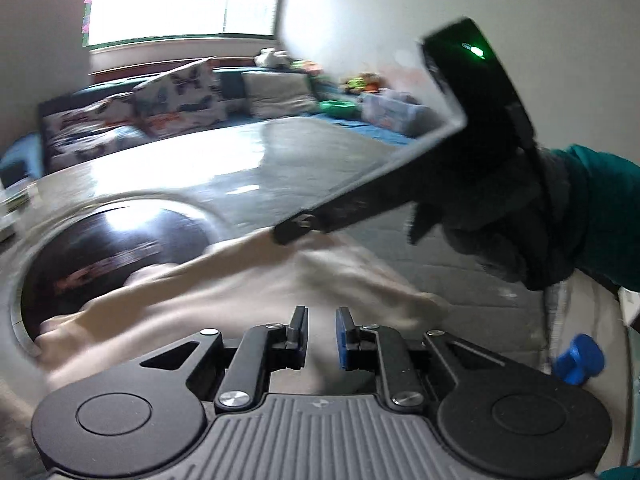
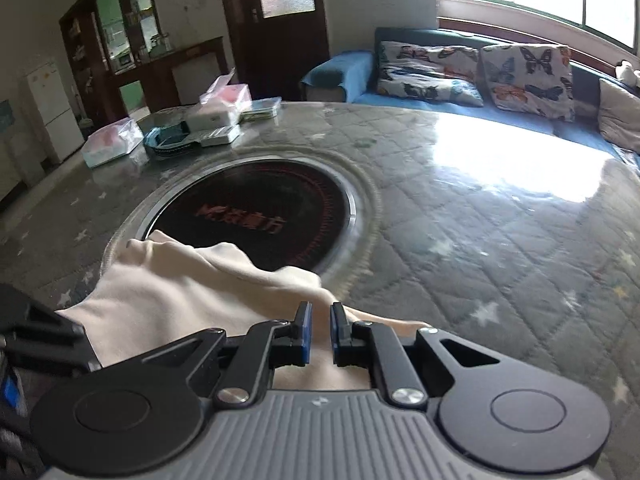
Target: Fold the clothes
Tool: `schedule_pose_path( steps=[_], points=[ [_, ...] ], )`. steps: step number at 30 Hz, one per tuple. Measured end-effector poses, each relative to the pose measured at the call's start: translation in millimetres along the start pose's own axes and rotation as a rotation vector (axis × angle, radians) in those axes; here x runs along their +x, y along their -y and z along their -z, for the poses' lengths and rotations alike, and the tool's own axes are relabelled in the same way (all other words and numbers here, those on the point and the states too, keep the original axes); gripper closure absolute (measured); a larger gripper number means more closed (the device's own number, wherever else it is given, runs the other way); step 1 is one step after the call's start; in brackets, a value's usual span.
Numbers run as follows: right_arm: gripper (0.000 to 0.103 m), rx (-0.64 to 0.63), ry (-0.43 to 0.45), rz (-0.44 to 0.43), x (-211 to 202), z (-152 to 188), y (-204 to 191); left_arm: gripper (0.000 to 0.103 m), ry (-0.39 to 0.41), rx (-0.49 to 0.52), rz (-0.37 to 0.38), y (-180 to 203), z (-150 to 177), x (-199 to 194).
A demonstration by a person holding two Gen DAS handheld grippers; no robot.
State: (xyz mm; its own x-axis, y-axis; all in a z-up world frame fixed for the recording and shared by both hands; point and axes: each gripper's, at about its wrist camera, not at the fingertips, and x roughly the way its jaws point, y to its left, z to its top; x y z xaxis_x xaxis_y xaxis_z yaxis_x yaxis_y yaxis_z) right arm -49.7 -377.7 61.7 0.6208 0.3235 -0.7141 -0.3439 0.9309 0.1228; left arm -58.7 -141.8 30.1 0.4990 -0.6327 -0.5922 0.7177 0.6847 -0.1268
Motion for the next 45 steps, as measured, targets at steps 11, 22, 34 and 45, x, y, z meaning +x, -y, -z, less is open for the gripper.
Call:
schedule_pose_path(
  steps=[11, 22, 34, 45],
  points=[
    [0.092, -0.021, -0.002, 0.020, 10.4, -1.4, -12.4, 0.087, 0.003, -0.163, -0.234, -77.0, 2.3, -29.4],
    [0.091, -0.140, 0.004, -0.066, 2.7, -4.4, -58.0, 0.087, -0.033, -0.239, -0.300, -113.3, 5.6, -18.1],
    [0.084, -0.266, -0.017, -0.131, 19.8, 1.8, -110.6, 0.087, -0.067, -0.202, -0.255, -115.5, -10.9, 14.4],
    [0.084, -0.439, 0.002, -0.266, 7.9, 19.9, -181.8, 0.087, 0.010, -0.269, -0.316, -129.6, -2.0, -43.9]
  ],
)
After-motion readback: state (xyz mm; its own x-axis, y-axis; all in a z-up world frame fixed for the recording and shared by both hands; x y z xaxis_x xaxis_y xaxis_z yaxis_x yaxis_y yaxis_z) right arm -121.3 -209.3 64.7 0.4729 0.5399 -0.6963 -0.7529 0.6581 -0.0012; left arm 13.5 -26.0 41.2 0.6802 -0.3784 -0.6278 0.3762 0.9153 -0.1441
